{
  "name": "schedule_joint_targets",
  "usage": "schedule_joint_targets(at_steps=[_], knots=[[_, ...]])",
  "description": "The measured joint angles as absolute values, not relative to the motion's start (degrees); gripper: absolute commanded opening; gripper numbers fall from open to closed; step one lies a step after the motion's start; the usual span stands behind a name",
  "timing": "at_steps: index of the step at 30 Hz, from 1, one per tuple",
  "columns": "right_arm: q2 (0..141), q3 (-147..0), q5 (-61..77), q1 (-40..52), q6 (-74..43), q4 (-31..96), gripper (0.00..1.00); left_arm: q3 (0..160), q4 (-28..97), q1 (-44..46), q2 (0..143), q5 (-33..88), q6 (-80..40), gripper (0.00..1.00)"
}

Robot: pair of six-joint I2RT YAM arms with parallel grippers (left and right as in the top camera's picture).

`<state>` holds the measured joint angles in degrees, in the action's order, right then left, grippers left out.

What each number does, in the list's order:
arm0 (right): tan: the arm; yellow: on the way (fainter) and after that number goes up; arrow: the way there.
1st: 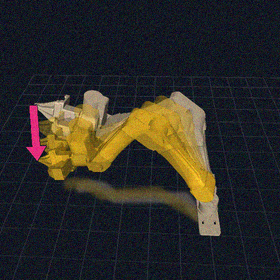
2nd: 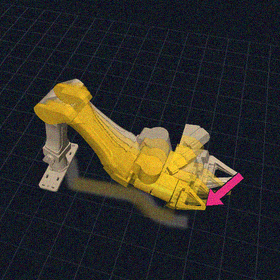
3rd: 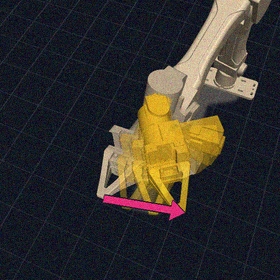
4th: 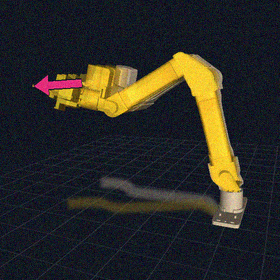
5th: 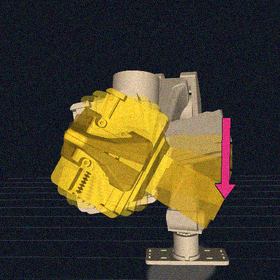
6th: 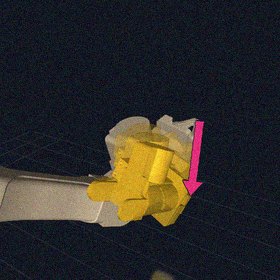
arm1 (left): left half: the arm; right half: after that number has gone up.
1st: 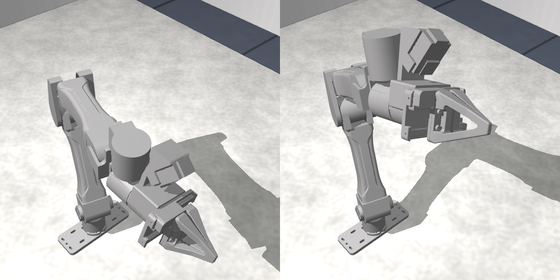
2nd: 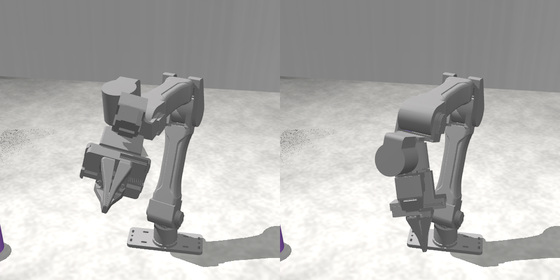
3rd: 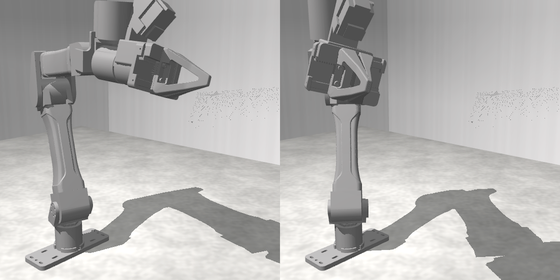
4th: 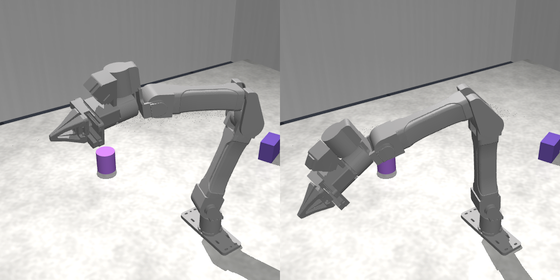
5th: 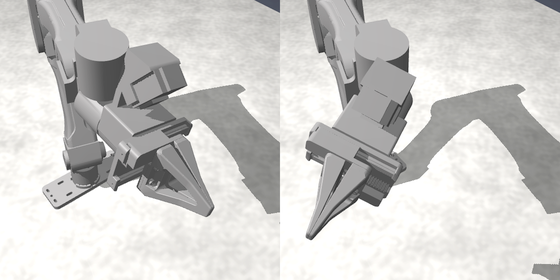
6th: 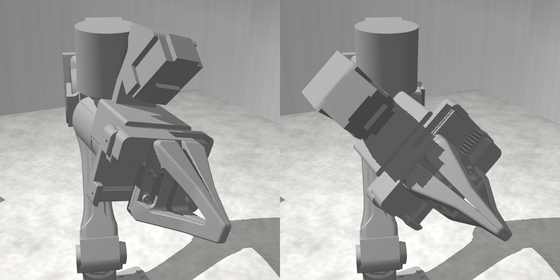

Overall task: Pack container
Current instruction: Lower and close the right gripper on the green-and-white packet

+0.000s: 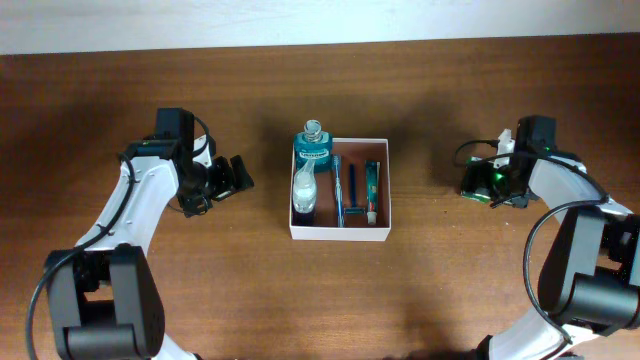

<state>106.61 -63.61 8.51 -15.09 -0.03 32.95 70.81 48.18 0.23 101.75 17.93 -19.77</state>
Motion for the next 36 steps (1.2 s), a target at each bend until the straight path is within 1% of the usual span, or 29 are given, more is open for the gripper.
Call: schedule_joint_targets(at_steps=[3, 7, 12, 13, 18, 24, 30, 36], knots=[[106.98, -63.64, 7.66, -13.89, 1.63, 32.01, 0.82, 70.81, 48.18, 0.23, 101.75, 17.93, -19.77, 0.99], [107.35, -63.72, 6.92, -12.27, 3.27, 30.70, 0.71, 70.81, 48.18, 0.23, 101.75, 17.93, -19.77, 0.99], [107.68, -63.86, 5.80, -11.66, 3.62, 30.33, 0.65, 70.81, 48.18, 0.23, 101.75, 17.93, -19.77, 0.99], [107.72, -63.86, 5.45, -11.66, 3.66, 30.39, 0.61, 70.81, 48.18, 0.23, 101.75, 17.96, -19.77, 0.99], [107.74, -63.90, 4.08, -11.62, 3.95, 31.44, 0.48, 70.81, 48.18, 0.23, 101.75, 17.93, -19.77, 0.99], [107.74, -64.29, 3.97, -11.62, 3.88, 32.18, 0.25, 70.81, 48.18, 0.23, 101.75, 17.93, -19.77, 1.00], [107.74, -65.49, 4.12, -11.62, 2.81, 35.07, 0.21, 70.81, 48.18, 0.23, 101.75, 17.93, -19.77, 0.99], [108.57, -68.64, 4.14, -11.62, -0.47, 43.00, 0.21, 70.81, 48.18, 0.23, 101.75, 17.93, -19.77, 0.99]])
